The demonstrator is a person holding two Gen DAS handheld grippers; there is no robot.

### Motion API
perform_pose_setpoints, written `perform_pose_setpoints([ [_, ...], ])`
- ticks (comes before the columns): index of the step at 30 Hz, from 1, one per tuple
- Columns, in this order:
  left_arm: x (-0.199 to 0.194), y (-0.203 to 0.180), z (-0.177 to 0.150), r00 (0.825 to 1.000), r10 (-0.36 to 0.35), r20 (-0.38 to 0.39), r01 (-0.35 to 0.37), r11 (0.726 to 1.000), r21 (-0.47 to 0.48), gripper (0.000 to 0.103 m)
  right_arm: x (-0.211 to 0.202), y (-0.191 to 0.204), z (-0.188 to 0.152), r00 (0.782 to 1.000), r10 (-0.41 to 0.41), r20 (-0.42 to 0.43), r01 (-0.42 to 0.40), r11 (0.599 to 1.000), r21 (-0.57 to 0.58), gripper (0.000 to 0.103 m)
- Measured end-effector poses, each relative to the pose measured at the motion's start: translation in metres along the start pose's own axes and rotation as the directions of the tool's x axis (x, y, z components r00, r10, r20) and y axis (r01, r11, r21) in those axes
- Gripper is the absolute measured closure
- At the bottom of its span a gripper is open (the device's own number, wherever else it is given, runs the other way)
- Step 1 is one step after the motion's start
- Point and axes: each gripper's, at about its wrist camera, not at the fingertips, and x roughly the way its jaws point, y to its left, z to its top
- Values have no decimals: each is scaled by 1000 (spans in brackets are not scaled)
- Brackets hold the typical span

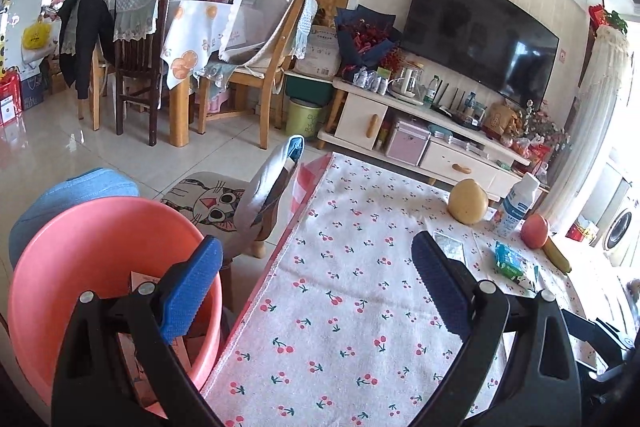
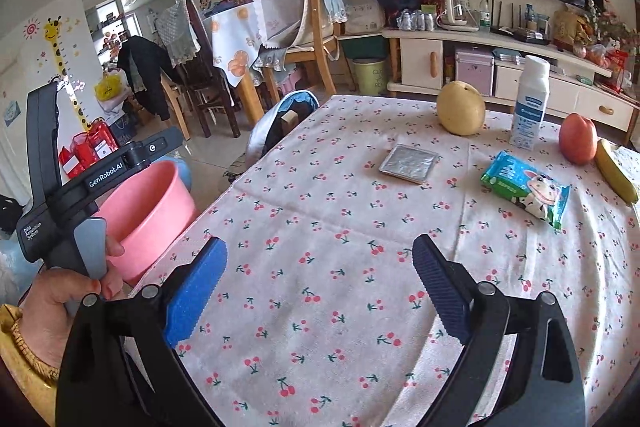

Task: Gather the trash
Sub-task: 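Move both grippers back to the foil tray and blue wipes pack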

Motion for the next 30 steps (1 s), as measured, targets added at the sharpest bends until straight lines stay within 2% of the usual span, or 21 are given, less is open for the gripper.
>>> perform_pose_setpoints([
  [6, 6, -22, -7, 999, 6, -37, -5, 1000, 22, 7, -14, -32, -7, 999, -25, 25, 24, 999, 48, 10],
  [14, 13, -71, -19, 997, -11, -79, 21, 992, 127, 7, -29, -64, -14, 998, -50, 44, 45, 994, 96, 10],
  [21, 28, -97, -32, 983, -27, -184, 51, 991, 126, 7, -40, -92, -13, 997, -59, 53, 52, 991, 126, 9],
  [30, 40, -125, -46, 967, -83, -242, 130, 974, 184, 7, -37, -132, -8, 996, -80, 39, 73, 983, 166, 9],
])
